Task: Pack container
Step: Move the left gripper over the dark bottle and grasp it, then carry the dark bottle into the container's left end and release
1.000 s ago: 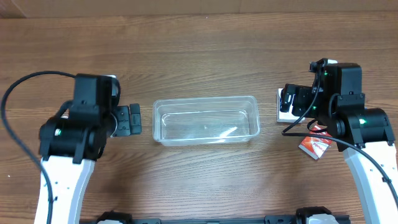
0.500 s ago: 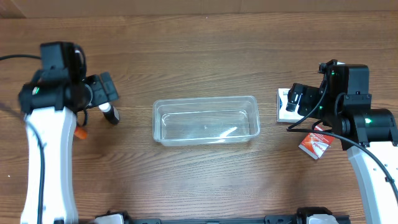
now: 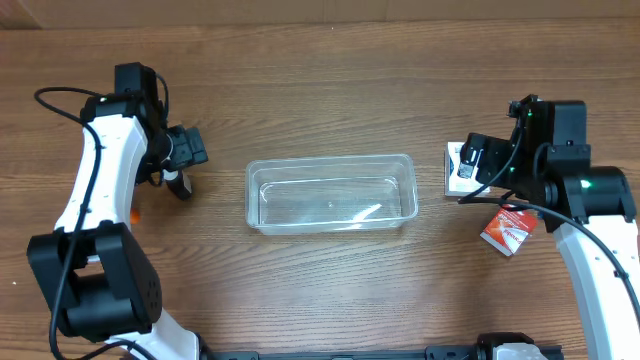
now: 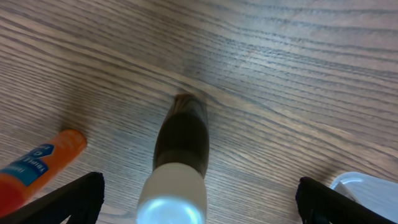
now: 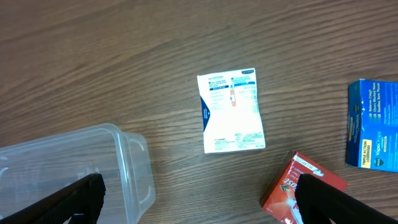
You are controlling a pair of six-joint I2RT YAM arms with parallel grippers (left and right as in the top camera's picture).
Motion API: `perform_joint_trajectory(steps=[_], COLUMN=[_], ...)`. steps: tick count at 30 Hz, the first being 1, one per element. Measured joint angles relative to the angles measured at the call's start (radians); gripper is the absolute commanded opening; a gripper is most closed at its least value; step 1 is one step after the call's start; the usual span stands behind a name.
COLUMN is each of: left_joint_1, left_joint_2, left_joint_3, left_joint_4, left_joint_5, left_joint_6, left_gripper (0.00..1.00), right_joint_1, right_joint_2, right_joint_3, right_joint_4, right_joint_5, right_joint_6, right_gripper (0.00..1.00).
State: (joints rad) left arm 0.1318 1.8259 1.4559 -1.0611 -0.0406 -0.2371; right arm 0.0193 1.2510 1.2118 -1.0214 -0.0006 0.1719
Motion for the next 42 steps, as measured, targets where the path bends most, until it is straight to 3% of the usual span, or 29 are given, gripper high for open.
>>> perform_joint_trajectory(steps=[4, 10, 23, 27, 33, 35, 36, 42], left_joint_1=[0.000, 0.000, 0.000, 0.001, 0.001, 0.001, 0.001, 0.001], left_joint_2=[0.020, 0.021, 0.021, 0.021, 0.021, 0.021, 0.021, 0.021], left_joint_3=[0.000, 0.000, 0.000, 0.000, 0.000, 0.000, 0.000, 0.022], left_joint_4=[0.000, -0.042, -0.034, -0.023, -0.016, -0.015, -0.014, -0.062], left_joint_5=[0.000, 0.003, -0.024, -0.029, -0.032, -0.032, -0.032, -0.010], left_joint_6=[0.005, 0.003, 0.003, 0.002, -0.008, -0.008, -0.008, -0.019], left_gripper=[0.66, 0.49, 0.46, 0.31, 0.23, 0.06, 0.04, 0.04], right_joint_1=[0.000, 0.000, 0.000, 0.000, 0.000, 0.000, 0.000, 0.000], right_joint_2=[0.013, 0.013, 0.013, 0.013, 0.013, 0.013, 0.013, 0.013], right_joint_3=[0.000, 0.000, 0.000, 0.000, 0.000, 0.000, 0.000, 0.000], right_joint_4=[0.001, 0.000, -0.001, -0.002, -0.001, -0.001, -0.001, -0.001], right_joint_5=[0.000, 0.000, 0.000, 0.000, 0.000, 0.000, 0.000, 0.000], right_joint_6=[0.000, 0.000, 0.000, 0.000, 0.000, 0.000, 0.000, 0.000], right_gripper=[1.00, 1.00, 1.00, 1.00, 1.00, 1.00, 1.00, 1.00])
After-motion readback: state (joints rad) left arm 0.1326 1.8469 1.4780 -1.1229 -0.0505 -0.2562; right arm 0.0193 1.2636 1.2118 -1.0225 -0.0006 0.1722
